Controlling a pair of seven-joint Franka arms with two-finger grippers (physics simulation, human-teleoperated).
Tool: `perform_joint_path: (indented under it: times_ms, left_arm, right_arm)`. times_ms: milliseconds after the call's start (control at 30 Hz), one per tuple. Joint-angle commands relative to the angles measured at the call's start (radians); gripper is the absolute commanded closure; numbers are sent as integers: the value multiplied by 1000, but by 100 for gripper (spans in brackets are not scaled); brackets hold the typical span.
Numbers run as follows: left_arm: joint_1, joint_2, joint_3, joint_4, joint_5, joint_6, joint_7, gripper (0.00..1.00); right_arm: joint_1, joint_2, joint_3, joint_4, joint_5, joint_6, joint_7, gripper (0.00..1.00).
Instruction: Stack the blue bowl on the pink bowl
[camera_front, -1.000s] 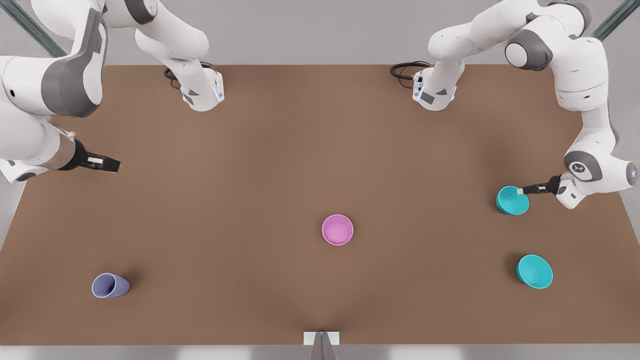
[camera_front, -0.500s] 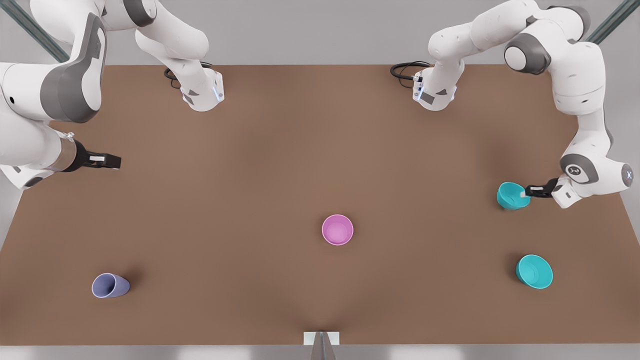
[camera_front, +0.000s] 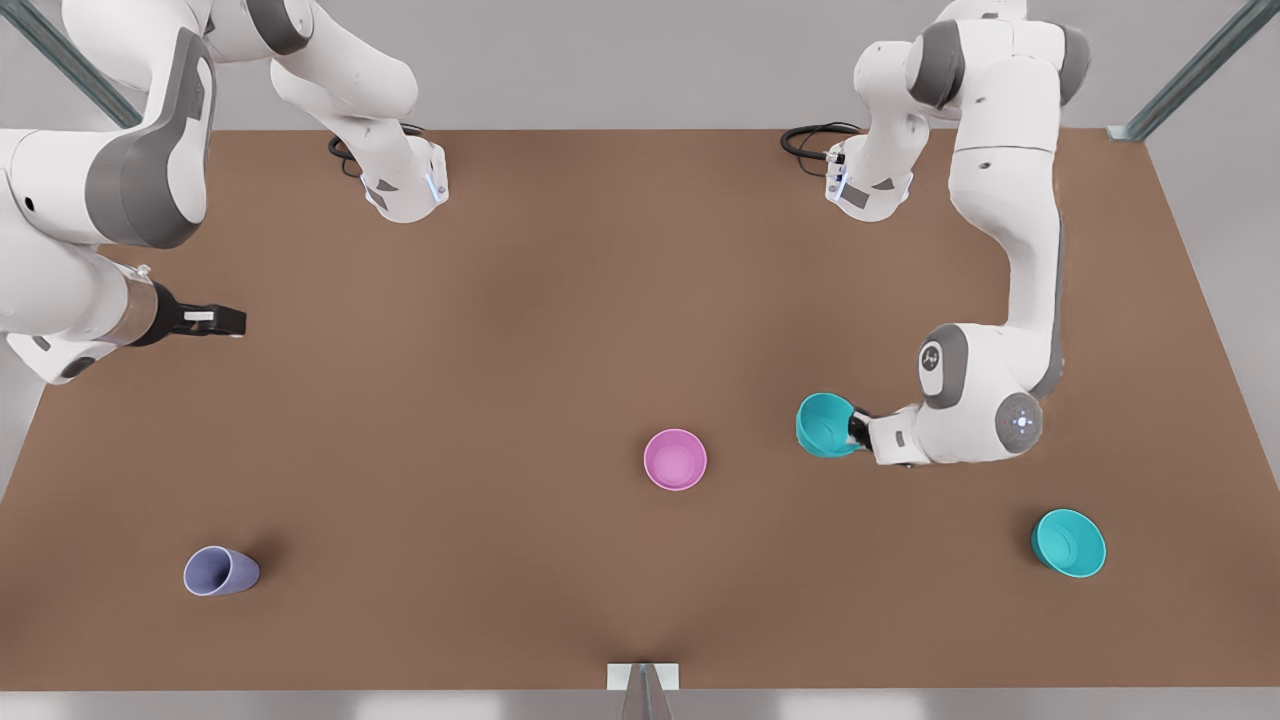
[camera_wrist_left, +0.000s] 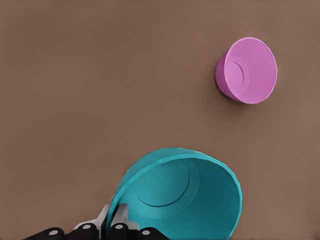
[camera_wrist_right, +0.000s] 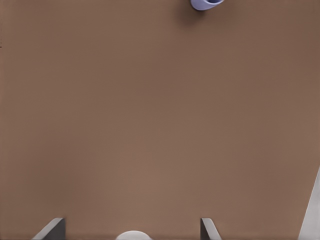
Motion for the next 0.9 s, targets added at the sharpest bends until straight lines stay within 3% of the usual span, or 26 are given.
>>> perform_joint_path:
  times_ms: [0, 100, 233, 867]
  left_arm:
    - [-14, 74, -95, 109, 8, -89, -1033, 79]
    - [-142, 106, -95, 161, 56, -82, -1233, 79]
    - [-238, 264, -95, 400, 79, -91, -1489, 79]
    - [-214, 273, -80, 359, 129, 26, -1477, 79]
  right_arm:
    - [0, -1, 0, -1, 1, -1, -42, 0]
    - [-1, -1, 0, -2, 3, -1, -44, 0]
    - [-1, 4, 0, 1, 1, -1, -44, 0]
    - [-3, 11, 0, 1, 1, -1, -45, 0]
